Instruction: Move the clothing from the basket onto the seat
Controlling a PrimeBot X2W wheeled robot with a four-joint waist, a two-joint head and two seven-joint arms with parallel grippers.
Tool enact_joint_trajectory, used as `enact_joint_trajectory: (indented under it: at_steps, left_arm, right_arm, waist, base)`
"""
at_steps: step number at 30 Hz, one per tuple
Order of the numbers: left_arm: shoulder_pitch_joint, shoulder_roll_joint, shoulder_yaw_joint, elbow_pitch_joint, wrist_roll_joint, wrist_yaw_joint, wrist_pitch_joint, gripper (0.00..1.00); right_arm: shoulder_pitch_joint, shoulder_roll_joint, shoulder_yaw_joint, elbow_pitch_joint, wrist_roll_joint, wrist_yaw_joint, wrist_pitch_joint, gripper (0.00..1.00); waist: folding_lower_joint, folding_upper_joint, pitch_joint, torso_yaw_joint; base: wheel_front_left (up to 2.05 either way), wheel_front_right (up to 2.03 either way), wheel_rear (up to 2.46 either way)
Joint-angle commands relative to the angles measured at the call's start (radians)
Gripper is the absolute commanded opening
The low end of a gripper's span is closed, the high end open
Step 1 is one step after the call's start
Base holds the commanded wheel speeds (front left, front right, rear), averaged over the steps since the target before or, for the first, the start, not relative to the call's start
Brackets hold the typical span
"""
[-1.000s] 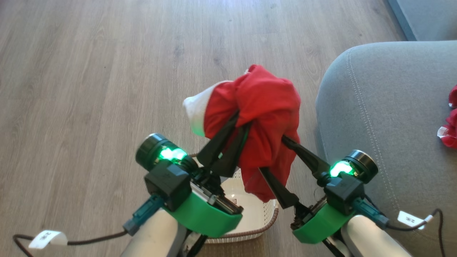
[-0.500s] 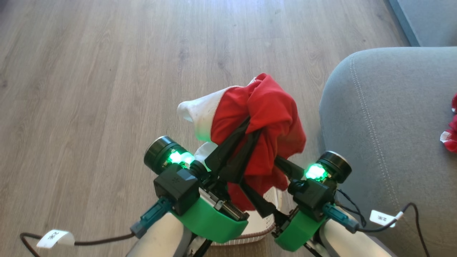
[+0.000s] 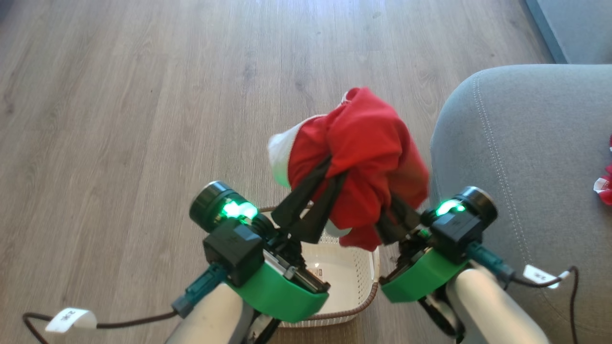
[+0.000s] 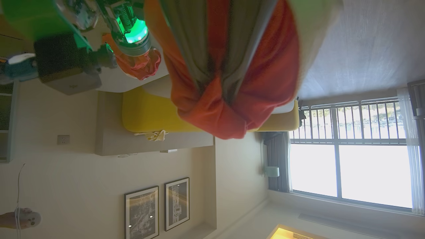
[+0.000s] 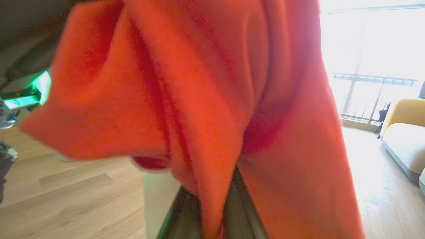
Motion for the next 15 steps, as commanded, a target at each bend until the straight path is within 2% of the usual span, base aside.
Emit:
enact_joint_trajectory:
  at_steps: [1, 15]
  left_arm:
    - [-0.04, 0.001, 0.042, -0.034, 0.003, -0.001, -0.01, 0.0]
    - [-0.032, 0.001, 0.052, -0.021, 0.01, -0.011, -0.01, 0.0]
  right_arm:
    - [-0.019, 0.013, 0.002, -0.041, 0.005, 0.0, -0.005, 0.0]
    - [0.001, 0.068, -0.189, -0.093, -0.001, 0.0, -0.005, 0.0]
  waist:
    - [0.0, 0.0, 0.002, -0.001]
    - [0.0, 0.0, 0.017, -0.003]
  base:
    - [0.0, 0.0, 0.0]
    - [0.0, 0.0, 0.0]
